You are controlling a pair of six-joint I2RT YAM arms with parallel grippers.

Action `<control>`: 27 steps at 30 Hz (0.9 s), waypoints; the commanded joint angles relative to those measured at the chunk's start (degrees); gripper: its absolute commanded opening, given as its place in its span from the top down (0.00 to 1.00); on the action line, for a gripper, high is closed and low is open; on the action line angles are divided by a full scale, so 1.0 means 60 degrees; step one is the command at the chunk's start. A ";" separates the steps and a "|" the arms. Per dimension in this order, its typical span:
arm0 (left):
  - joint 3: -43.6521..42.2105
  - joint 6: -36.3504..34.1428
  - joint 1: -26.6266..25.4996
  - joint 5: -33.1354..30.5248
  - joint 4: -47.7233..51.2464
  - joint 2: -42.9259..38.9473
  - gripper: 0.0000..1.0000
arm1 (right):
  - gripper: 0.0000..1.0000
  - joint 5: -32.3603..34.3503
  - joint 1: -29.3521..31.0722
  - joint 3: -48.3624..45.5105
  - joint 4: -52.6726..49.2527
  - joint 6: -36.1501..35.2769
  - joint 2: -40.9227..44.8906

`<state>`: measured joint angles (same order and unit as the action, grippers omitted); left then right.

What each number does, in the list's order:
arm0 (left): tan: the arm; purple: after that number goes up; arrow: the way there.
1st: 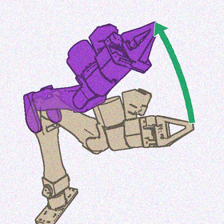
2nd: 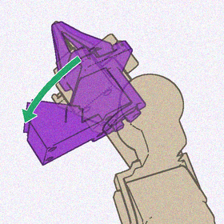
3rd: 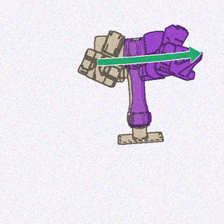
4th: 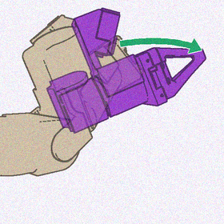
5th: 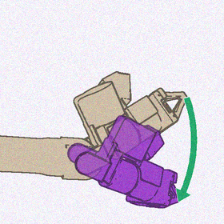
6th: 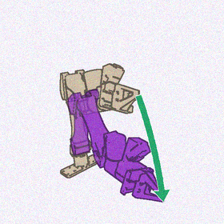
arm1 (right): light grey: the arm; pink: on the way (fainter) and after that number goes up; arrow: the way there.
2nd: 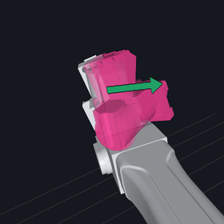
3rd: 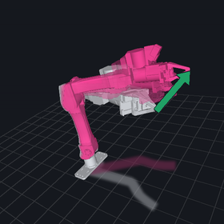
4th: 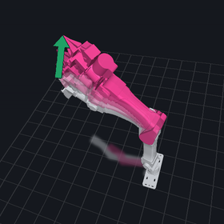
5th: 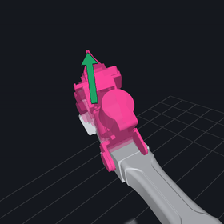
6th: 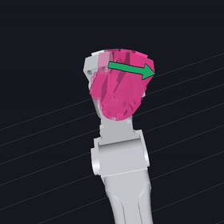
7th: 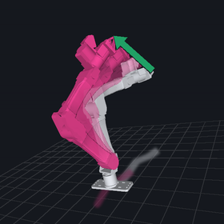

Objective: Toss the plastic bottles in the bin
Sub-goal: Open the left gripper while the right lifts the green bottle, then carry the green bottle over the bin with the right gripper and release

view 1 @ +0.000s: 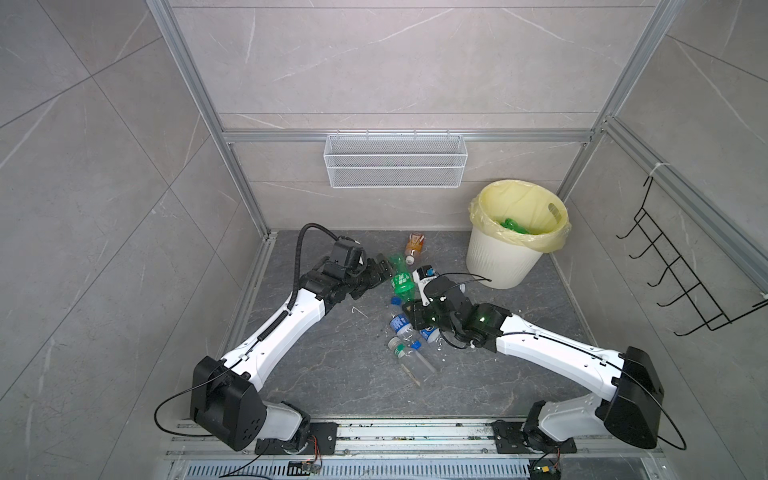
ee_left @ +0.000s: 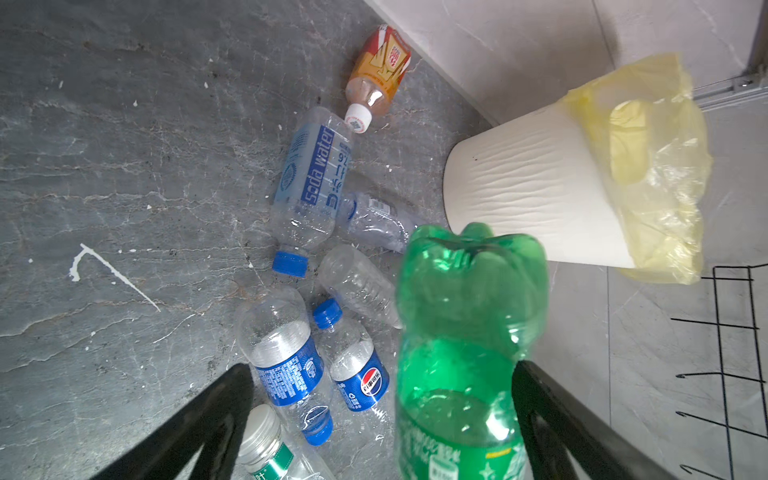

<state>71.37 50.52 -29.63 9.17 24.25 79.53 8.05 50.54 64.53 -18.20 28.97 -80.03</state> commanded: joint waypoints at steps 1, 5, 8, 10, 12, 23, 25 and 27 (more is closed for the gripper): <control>0.0396 -0.0389 -0.0132 0.0076 -0.0306 -0.0398 0.00 | 0.84 0.0562 -0.0505 0.0565 -0.0746 -0.0604 0.0525; 0.0809 -0.0903 -0.0587 0.0029 -0.0580 -0.0444 0.00 | 0.84 0.0675 -0.1179 0.1022 -0.1283 -0.0908 0.0920; 0.1312 -0.1481 -0.1159 -0.0142 -0.0643 -0.0265 0.00 | 0.85 0.1069 -0.1822 0.1636 -0.1982 -0.1152 0.1174; 0.1724 -0.1896 -0.1580 -0.0305 -0.0647 -0.0069 0.00 | 0.85 0.1380 -0.2266 0.2064 -0.2371 -0.1358 0.1406; 0.2106 -0.2270 -0.1988 -0.0425 -0.0636 0.0162 0.00 | 0.85 0.1631 -0.2631 0.2446 -0.2587 -0.1590 0.1698; 0.4256 -0.3529 -0.3247 -0.0371 -0.0614 0.1594 0.00 | 0.85 0.3174 -0.3520 0.4921 -0.3188 -0.2975 0.2275; 0.4293 -0.3542 -0.3280 -0.0385 -0.0664 0.1671 0.00 | 0.86 0.3404 -0.3736 0.5143 -0.3106 -0.3181 0.2077; 0.4255 -0.3524 -0.3287 -0.0440 -0.0687 0.1701 0.00 | 0.86 0.3372 -0.4190 0.5344 -0.3047 -0.3310 0.1627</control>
<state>94.91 31.53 -49.25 7.05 21.98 89.49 25.65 27.51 95.31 -35.38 12.25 -67.02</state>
